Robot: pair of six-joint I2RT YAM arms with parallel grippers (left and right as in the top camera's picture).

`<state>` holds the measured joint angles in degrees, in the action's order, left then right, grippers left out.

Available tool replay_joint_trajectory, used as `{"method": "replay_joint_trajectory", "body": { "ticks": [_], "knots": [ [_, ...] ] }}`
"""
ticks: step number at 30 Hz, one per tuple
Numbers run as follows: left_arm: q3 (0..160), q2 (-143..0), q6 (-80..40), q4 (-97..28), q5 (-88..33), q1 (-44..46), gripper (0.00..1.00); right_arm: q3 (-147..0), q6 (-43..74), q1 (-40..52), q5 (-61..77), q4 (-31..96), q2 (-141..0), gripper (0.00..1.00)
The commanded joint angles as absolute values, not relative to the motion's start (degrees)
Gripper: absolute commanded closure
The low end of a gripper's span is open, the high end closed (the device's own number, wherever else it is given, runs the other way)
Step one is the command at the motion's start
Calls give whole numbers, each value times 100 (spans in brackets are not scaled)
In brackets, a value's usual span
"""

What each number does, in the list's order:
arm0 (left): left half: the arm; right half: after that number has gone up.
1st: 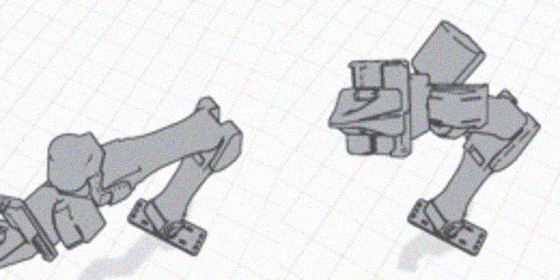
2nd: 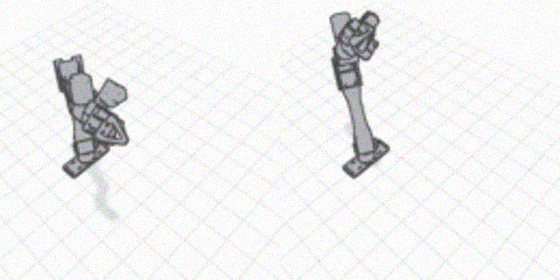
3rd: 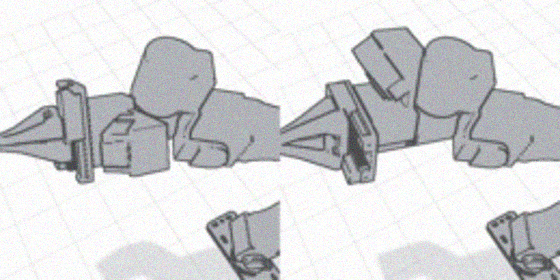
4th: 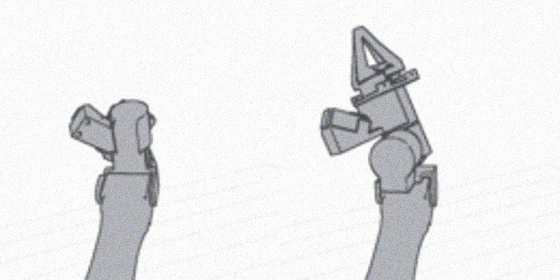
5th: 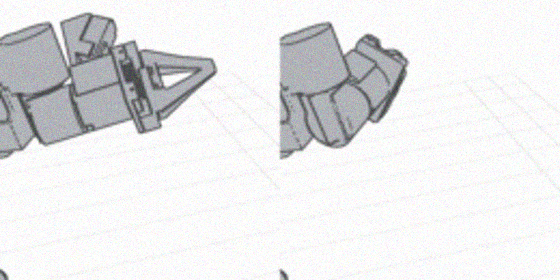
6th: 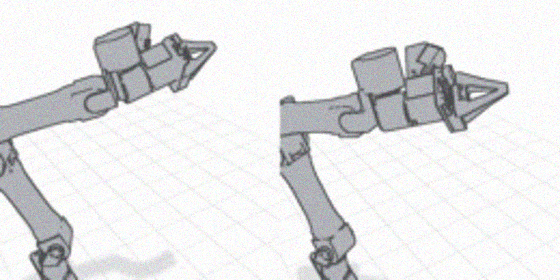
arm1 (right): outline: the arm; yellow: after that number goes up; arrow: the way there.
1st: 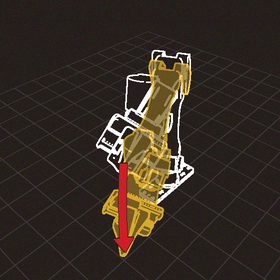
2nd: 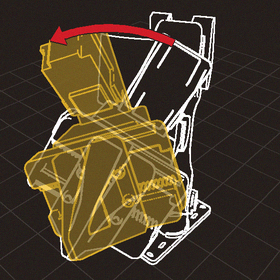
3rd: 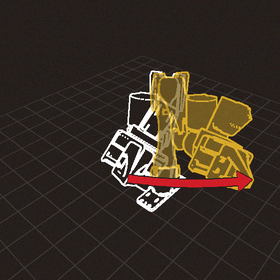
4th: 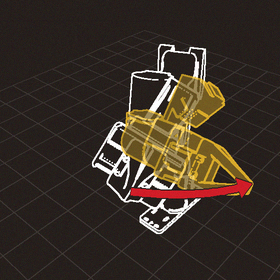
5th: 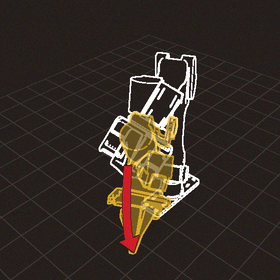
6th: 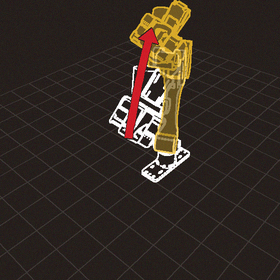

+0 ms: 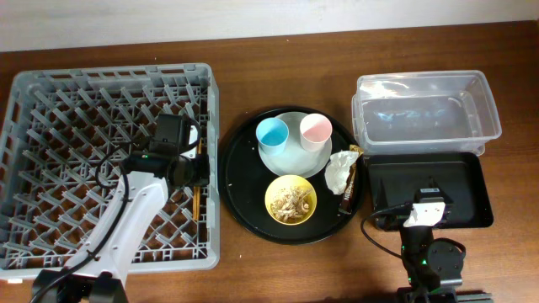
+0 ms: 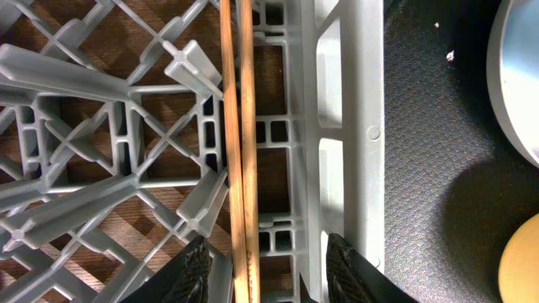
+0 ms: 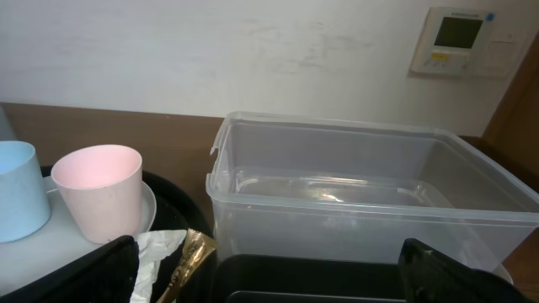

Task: Sort waste into correct bins and load items into the dishwasher rack
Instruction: 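Place the chopsticks upright in the dish rack's right edge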

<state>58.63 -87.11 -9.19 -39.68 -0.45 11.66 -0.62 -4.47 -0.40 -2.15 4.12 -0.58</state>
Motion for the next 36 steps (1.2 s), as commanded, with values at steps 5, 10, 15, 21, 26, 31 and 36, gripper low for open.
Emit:
{"method": "replay_joint_trajectory", "body": {
  "ticks": [5, 10, 15, 21, 26, 31, 36],
  "knots": [
    [6429, -8152, -895, -4125, -217, 1203, 51, -32, -399, -73, -285, 449, -21, 1],
    [6462, -7601, -1142, -4099, 110, 1094, 4, -32, -399, -73, -285, 449, -21, 1],
    [6462, -7216, -1234, -4213, 148, 644, 1, -32, -401, -73, -285, 451, -21, 1],
    [6462, -7220, -1234, -4230, 148, 622, 1, -32, -399, -73, -285, 449, -21, 1],
    [6462, -7220, -1232, -4230, 148, 622, 1, -32, -399, -73, -285, 451, -21, 1],
    [6462, -7220, -1234, -4230, 148, 622, 1, -32, -399, -73, -285, 449, -21, 1],
    [6462, -7220, -1234, -4230, 148, 622, 1, -32, -399, -73, -285, 451, -21, 1]
  ]
}}
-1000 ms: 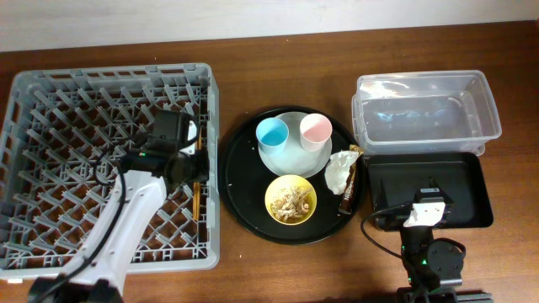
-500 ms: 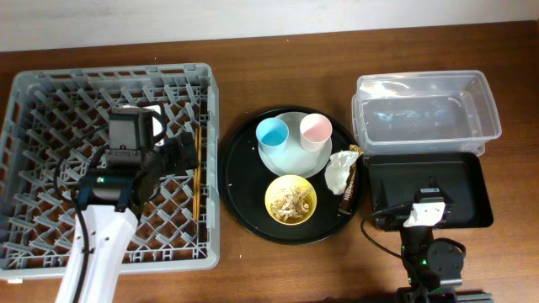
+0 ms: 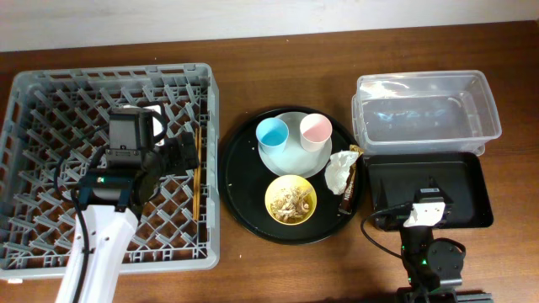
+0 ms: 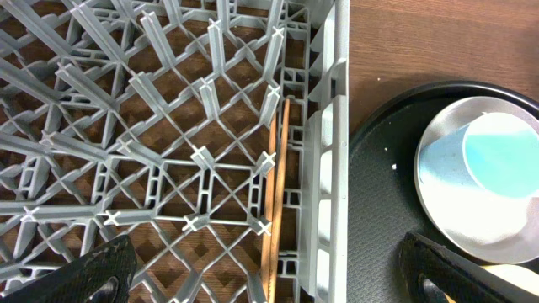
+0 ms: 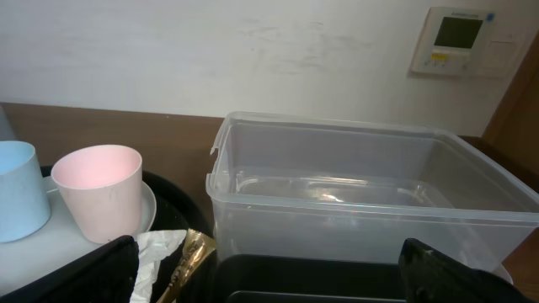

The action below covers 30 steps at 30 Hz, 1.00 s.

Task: Sort waste into correct bins and load items into the dishwasher rack
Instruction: 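Place the chopsticks upright in the dish rack's right edge, then grasp the crumpled tissue and gold wrapper with the right gripper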

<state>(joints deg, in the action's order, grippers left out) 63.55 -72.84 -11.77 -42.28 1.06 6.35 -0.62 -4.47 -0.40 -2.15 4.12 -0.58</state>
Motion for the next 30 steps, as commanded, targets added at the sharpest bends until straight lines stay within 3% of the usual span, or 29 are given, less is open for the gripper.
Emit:
{"method": "replay_joint_trajectory", "body": {
  "ticks": [1, 6, 12, 15, 20, 27, 30],
  "knots": [
    [6462, -7220, -1234, -4230, 148, 622, 1, -32, -399, -73, -285, 451, -21, 1],
    [6462, -7220, -1234, -4230, 148, 622, 1, -32, -377, -71, -224, 447, -21, 1],
    [6462, -7220, -1232, -4230, 148, 622, 1, -32, -246, -73, 1780, 97, -21, 1],
    [6462, -7220, -1234, -4230, 148, 622, 1, -416, 196, -73, 1643, 390, -34, 1],
    [6462, -7220, -1234, -4230, 148, 622, 1, -2357, 569, -78, 1319, 1728, -738, 1],
    [6462, -7220, -1234, -4230, 148, 622, 1, -7389, 366, -75, 1306, 6130, -4504, 1],
    [6462, -7220, -1234, -4230, 148, 622, 1, -8941, 370, -78, 1350, 7118, -5747, 1]
  ]
}}
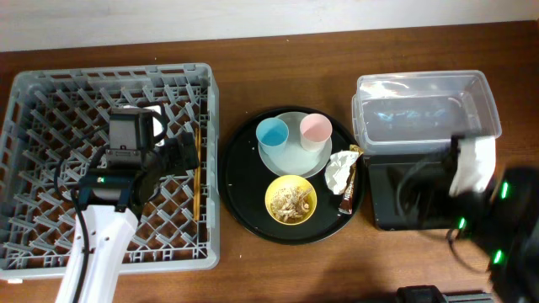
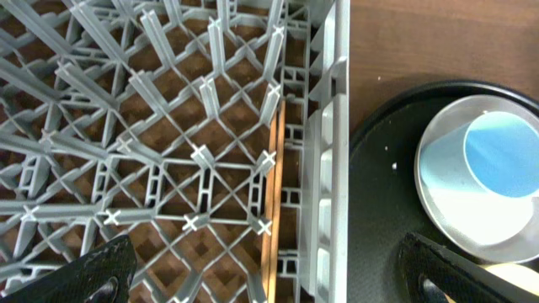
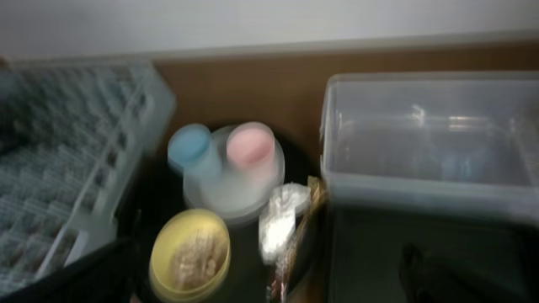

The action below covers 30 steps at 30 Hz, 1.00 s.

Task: Sort waste into correct bins and load items into the dishwasher rack
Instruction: 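Grasp the crumpled tissue and gold wrapper with the right gripper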

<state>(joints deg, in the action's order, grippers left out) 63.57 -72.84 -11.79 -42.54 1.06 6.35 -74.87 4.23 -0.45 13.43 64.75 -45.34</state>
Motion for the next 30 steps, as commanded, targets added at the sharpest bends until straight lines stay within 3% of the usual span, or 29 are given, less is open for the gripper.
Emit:
{"method": "replay_joint_trajectory", "body": {
  "ticks": [1, 3, 6, 13, 19, 22, 24, 30],
  "knots": [
    [6462, -7220, -1234, -4230, 148, 622, 1, -9542, 368, -78, 1577, 7295, -6239, 1],
    [6462, -7220, -1234, -4230, 148, 622, 1, -10202, 373, -78, 1809, 8187, -6812, 1],
    [6462, -7220, -1234, -4230, 148, 622, 1, -10416, 558, -71, 2202, 8490, -7419, 1],
    [6462, -7220, -1234, -4230, 148, 622, 1, -9443, 958, 504, 1817, 8495, -8051, 56],
    [6462, -7220, -1234, -4230, 148, 622, 1, -7190, 1918, 1551, 718, 6582, -8053, 56],
    [6462, -7220, -1234, -4230, 148, 622, 1, -6545, 1962, 1883, 436, 5618, -8068, 50],
    [6462, -7220, -1234, -4230, 148, 622, 1, -6047, 2521, 2171, -484, 5024, -8171, 48],
    [6462, -7220, -1232, -4230, 148, 622, 1, -5774, 2692, 2248, -1367, 4523, -8536, 48]
  ]
}}
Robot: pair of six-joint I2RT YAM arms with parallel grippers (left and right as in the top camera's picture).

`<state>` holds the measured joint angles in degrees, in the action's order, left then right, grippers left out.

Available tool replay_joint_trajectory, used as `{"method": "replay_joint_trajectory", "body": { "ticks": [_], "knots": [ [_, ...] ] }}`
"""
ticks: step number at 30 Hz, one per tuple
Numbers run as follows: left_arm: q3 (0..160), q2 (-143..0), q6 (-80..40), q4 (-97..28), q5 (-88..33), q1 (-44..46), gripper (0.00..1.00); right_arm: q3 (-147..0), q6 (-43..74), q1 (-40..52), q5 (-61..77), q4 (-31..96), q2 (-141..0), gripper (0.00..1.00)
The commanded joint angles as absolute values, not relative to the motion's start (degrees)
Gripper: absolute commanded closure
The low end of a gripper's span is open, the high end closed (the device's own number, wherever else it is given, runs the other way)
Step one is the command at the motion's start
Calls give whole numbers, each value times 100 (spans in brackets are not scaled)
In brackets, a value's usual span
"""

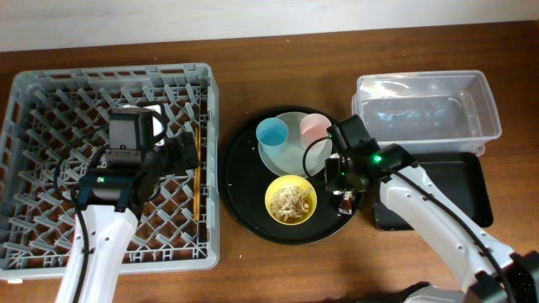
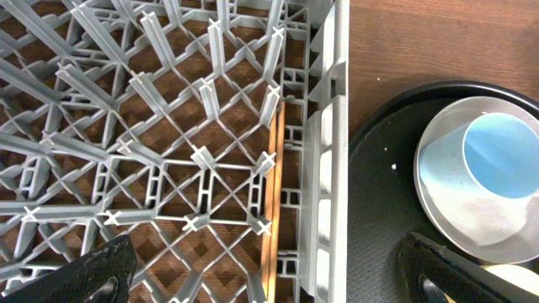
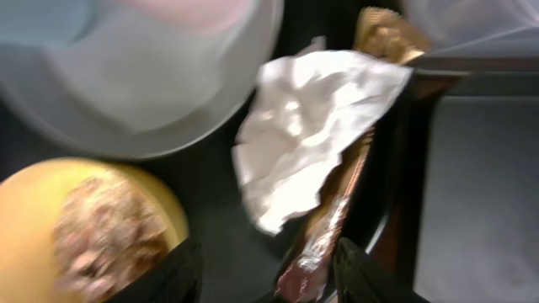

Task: Sort waste into correct bins and load items into the dishwasher rack
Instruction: 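Grasp the crumpled tissue and gold wrapper with the right gripper, then drop the tissue into the clear plastic bin with the right gripper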

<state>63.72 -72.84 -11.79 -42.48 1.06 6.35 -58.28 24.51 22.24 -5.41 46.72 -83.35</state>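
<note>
A pair of wooden chopsticks (image 2: 271,210) lies in the grey dishwasher rack (image 1: 50,93) along its right wall. My left gripper (image 2: 268,268) hangs open above them, holding nothing. On the round black tray (image 1: 244,210) stand a blue cup (image 1: 272,133) and a pink cup (image 1: 313,127) on a white plate (image 1: 290,156), and a yellow bowl (image 1: 290,200) of food scraps. A crumpled white napkin (image 3: 303,126) lies over a brown foil wrapper (image 3: 337,215) at the tray's right edge. My right gripper (image 3: 265,278) is open low over them, the wrapper's near end between its fingers (image 3: 370,269).
A clear plastic bin (image 1: 425,114) stands at the back right, and a black bin (image 1: 467,189) sits in front of it, next to the tray. The tray's rim and the black bin's edge flank the wrapper closely. Rack tines rise beneath the left gripper.
My right arm was raised over the black bin at the right. Now its open gripper is low over the napkin and wrapper at the tray's right edge. The left arm has not moved.
First my left gripper was open, low in the rack, with the chopsticks between its fingers, while the right arm sat parked at the front right. Then the left gripper was higher, the chopsticks left in the rack. The right arm then left its place and now is over the wrapper.
</note>
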Motion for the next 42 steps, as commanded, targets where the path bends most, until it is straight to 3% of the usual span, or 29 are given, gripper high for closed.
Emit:
{"method": "replay_joint_trajectory", "body": {
  "ticks": [1, 18, 20, 23, 26, 29, 34, 42],
  "knots": [
    [6462, -7220, -1234, -4230, 148, 622, 1, -5774, 2689, 2248, -1406, 4477, -8611, 49],
    [6462, -7220, -1234, -4230, 148, 622, 1, -5780, 2685, 2250, -1223, 3743, -9830, 54],
    [6462, -7220, -1234, -4230, 148, 622, 1, -5780, 2685, 2250, -1223, 3745, -9830, 62],
    [6462, -7220, -1234, -4230, 148, 622, 1, -5782, 2462, 2250, -1223, 3767, -9828, 87],
    [6462, -7220, -1234, -4230, 148, 622, 1, -6086, 2399, 2248, -1179, 3953, -9555, 96],
    [6462, -7220, -1234, -4230, 148, 622, 1, -6893, 1918, 2248, -720, 4519, -8997, 96],
    [6462, -7220, -1234, -4230, 148, 622, 1, -8261, 2064, 2016, -967, 5596, -8123, 96],
    [6462, -7220, -1234, -4230, 148, 622, 1, -8134, 2187, 331, -1605, 5249, -8368, 96]
  ]
}}
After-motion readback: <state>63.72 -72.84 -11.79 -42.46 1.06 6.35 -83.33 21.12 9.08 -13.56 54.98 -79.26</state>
